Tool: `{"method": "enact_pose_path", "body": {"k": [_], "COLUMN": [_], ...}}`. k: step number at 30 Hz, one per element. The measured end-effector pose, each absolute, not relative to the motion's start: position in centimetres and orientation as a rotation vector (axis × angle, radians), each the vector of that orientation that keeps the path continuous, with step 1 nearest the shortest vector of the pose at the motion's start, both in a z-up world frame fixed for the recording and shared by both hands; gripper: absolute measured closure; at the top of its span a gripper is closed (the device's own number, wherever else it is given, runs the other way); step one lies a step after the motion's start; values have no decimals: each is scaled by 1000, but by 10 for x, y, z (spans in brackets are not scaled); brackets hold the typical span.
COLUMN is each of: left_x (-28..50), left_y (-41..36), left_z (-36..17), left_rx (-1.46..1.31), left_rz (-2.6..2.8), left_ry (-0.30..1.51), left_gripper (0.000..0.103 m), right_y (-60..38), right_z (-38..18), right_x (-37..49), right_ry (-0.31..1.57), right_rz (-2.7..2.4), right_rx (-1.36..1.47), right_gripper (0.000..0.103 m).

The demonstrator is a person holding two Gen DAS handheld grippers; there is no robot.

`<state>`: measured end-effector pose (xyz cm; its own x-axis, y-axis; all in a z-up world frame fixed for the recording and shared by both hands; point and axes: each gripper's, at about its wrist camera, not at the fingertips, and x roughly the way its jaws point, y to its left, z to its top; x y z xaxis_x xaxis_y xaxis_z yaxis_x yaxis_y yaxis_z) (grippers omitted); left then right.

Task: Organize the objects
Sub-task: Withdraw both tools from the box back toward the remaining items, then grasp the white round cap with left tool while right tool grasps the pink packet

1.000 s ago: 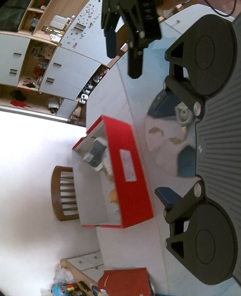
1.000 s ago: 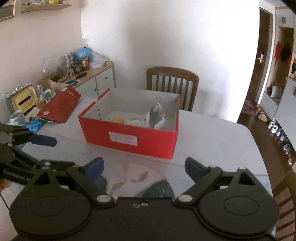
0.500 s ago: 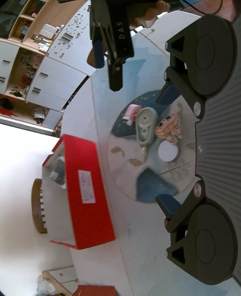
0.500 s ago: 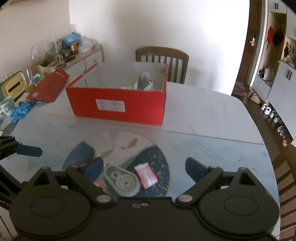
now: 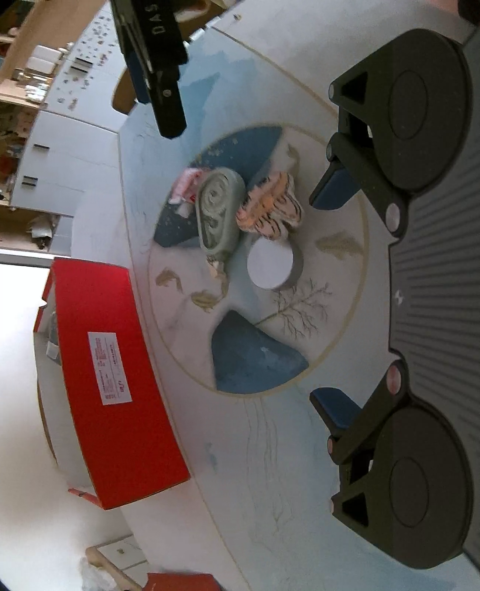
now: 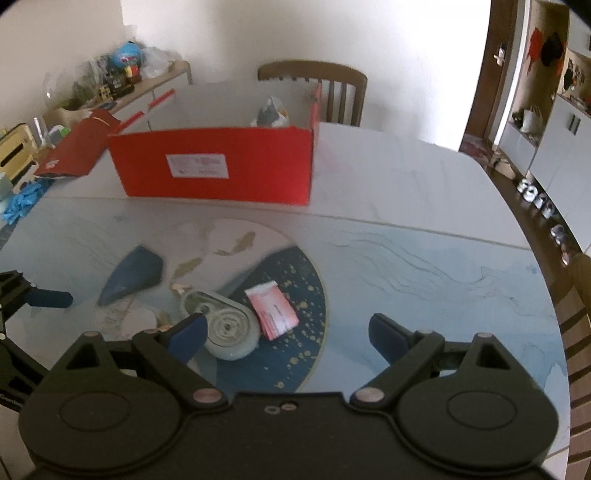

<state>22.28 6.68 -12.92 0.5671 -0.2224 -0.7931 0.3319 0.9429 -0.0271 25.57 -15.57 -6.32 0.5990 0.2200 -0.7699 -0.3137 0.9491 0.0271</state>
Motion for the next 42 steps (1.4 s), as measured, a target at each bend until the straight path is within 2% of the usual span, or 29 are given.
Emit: {"method": "enact_pose_path", "body": {"k": [9,19,25,29,30,32,37,38,42], "left_x": [238,253,254,252,252,253,254,254,257], "left_y": [62,53,47,42,42,41,40,40,43], "left_z": [-143,-149,-146,-143,-142,-140,-138,-138,-137], "left_rx": [148,158,158,175,176,173,173,172,155], "left_rz": [-312,-298,-330,-344,-346,-348,-363,-366,-366], "left_ry": [912,905,904,888,886,882,877,879,891], "left_gripper": [0,0,2,19,23,37,61,65,65], "right_y": [-161,-153,-145,-144,-145,-145,-148,-148,-150], "right_z": [-87,-106,-107,-108,-108,-108,-112,-114,-116], "right_x": [274,294,302,307,307,309,313,313,310], "right_ry": [926,963,957,962,961,964,992,995,996], "right_rz": [280,280,297,308,310,308,303,303,298], "right_rx": [-123,-148,-142,-109,-100,-85,-52,-50,-59], "right_gripper": [13,25,27,35,40,44,56,57,68]}}
